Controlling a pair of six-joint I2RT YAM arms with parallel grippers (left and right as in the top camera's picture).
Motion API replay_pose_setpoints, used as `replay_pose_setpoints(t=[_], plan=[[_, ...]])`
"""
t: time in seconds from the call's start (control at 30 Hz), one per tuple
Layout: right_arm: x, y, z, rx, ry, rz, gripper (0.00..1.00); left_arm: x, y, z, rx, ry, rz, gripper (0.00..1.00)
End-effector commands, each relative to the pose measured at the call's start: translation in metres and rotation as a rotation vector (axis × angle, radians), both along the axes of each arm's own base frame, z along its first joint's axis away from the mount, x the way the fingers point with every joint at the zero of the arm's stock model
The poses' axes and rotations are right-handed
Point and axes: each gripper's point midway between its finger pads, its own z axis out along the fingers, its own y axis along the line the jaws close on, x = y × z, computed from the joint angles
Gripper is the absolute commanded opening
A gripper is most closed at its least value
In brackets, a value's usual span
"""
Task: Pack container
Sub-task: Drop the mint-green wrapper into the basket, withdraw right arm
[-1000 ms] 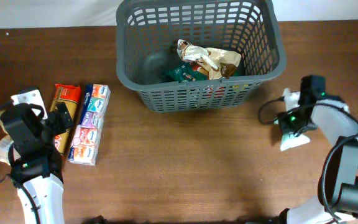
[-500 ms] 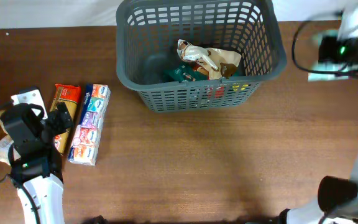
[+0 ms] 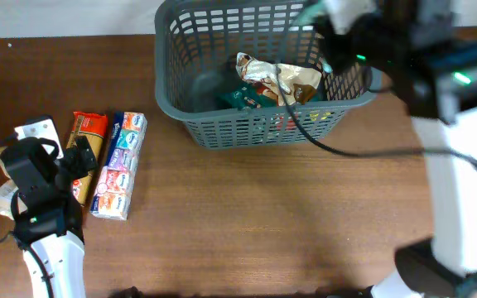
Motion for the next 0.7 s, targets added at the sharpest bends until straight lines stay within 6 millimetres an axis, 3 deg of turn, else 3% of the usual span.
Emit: replay_pose_setpoints(t=[0.0, 0.1, 0.2, 0.3, 0.37, 0.6, 0.67], plan=[[0.044, 0.003, -0.058, -0.135, 0.06, 0.004, 0.04, 0.002, 0.003, 0.005, 0.019, 0.0, 0.0, 0.99], [0.072, 0.01, -0.11, -0.159, 0.143, 0.004, 0.04, 0.002, 0.003, 0.005, 0.019, 0.0, 0.0, 0.99], [0.086, 0.015, -0.155, -0.172, 0.229, -0.003, 0.04, 0.002, 0.003, 0.005, 0.019, 0.0, 0.0, 0.99], [0.092, 0.018, -0.186, -0.146, 0.302, -0.027, 0.04, 0.002, 0.003, 0.005, 0.019, 0.0, 0.0, 0.99], [0.091, 0.023, -0.197, -0.127, 0.335, -0.012, 0.04, 0.002, 0.003, 0.005, 0.019, 0.0, 0.0, 0.99], [0.086, 0.032, -0.205, -0.073, 0.38, 0.005, 0.04, 0.002, 0.003, 0.005, 0.019, 0.0, 0.0, 0.99], [0.084, 0.035, -0.208, -0.061, 0.391, 0.019, 0.14, 0.002, 0.003, 0.005, 0.019, 0.0, 0.0, 0.99]])
